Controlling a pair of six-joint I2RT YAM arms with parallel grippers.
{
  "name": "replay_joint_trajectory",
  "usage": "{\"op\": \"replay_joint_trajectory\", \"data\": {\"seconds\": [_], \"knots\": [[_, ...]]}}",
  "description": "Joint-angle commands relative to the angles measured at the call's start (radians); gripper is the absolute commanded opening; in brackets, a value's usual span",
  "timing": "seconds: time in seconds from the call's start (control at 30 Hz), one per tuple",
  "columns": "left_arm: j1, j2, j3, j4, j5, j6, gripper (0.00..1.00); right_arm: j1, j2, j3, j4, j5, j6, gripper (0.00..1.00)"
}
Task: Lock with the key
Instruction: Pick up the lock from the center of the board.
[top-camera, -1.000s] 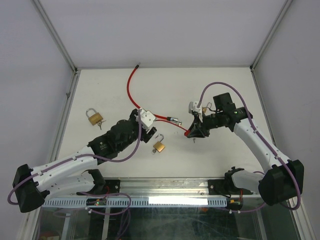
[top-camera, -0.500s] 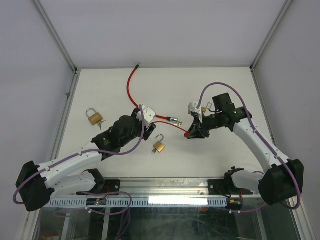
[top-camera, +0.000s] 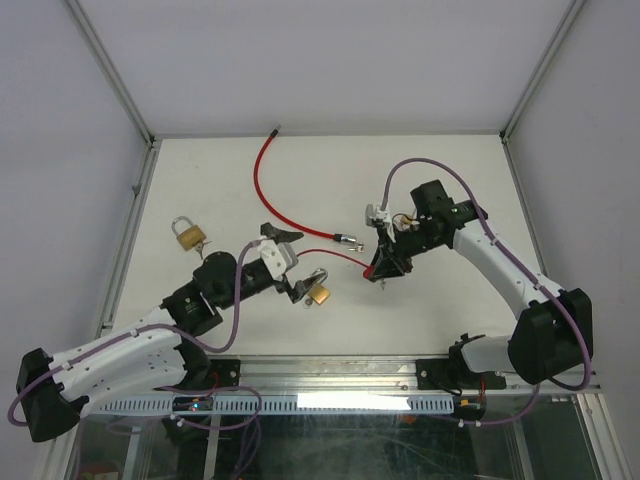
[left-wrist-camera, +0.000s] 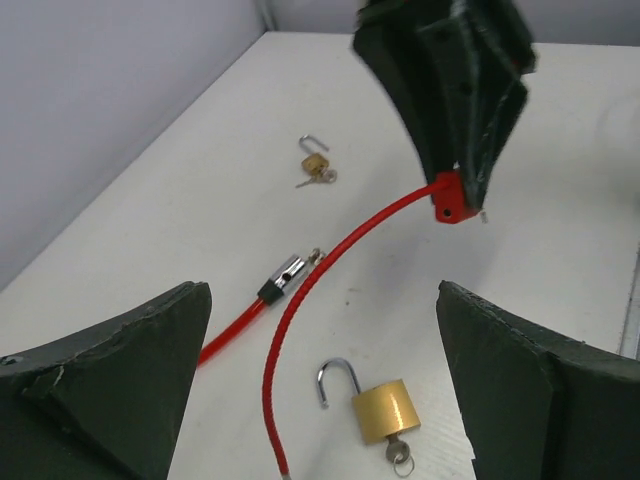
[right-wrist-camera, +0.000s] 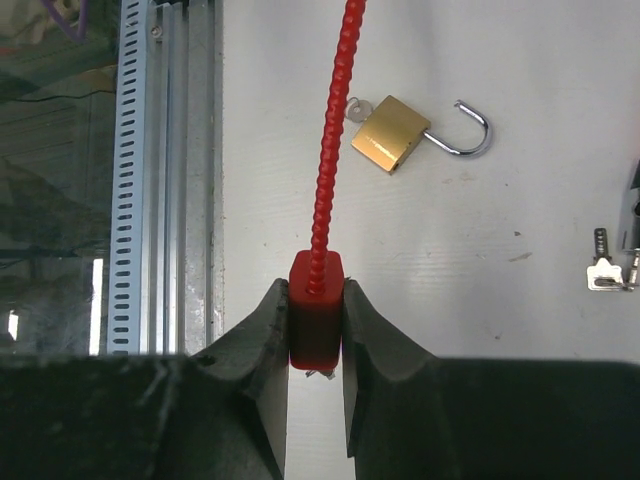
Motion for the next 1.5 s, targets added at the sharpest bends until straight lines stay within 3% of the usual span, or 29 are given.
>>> {"op": "replay_joint_trajectory", "data": {"seconds": [0.0,0.17,0.3,0.53,0.8,1.03,1.07,1.3,1.37,1.47], "knots": [[-0.112,0.037,-0.033,0.197,0.032,0.235,0.99,0.017,0.026,0.063,-0.051,-0.038,-0.024,0.0],[-0.245,0.239,0.025,0.229,-0.197,0.449,0.99,0.022,0.036,0.066,-0.06,-0.03,-0.026,0.0],[-0.284,0.408,0.071,0.273,-0.382,0.583,0.98,0.033,0.049,0.071,-0.07,-0.023,-0.028,0.0],[-0.291,0.494,0.108,0.336,-0.396,0.61,0.82,0.046,0.053,0.072,-0.071,-0.012,-0.028,0.0],[-0.29,0.519,0.127,0.318,-0.364,0.593,0.48,0.054,0.056,0.072,-0.071,-0.008,-0.023,0.0],[-0.289,0.517,0.135,0.283,-0.331,0.563,0.02,0.054,0.055,0.074,-0.065,-0.007,-0.012,0.0],[-0.289,0.51,0.129,0.283,-0.328,0.557,0.0,0.055,0.053,0.072,-0.059,-0.005,-0.007,0.03],[-0.266,0.395,0.035,0.349,-0.317,0.431,0.0,0.033,0.018,0.081,-0.059,-0.045,0.003,0.59],[-0.258,0.352,-0.002,0.369,-0.312,0.385,0.0,0.007,-0.002,0.091,-0.065,-0.071,0.006,0.68],[-0.254,0.296,-0.05,0.387,-0.303,0.319,0.0,-0.041,-0.046,0.116,-0.095,-0.156,0.0,0.71]]}}
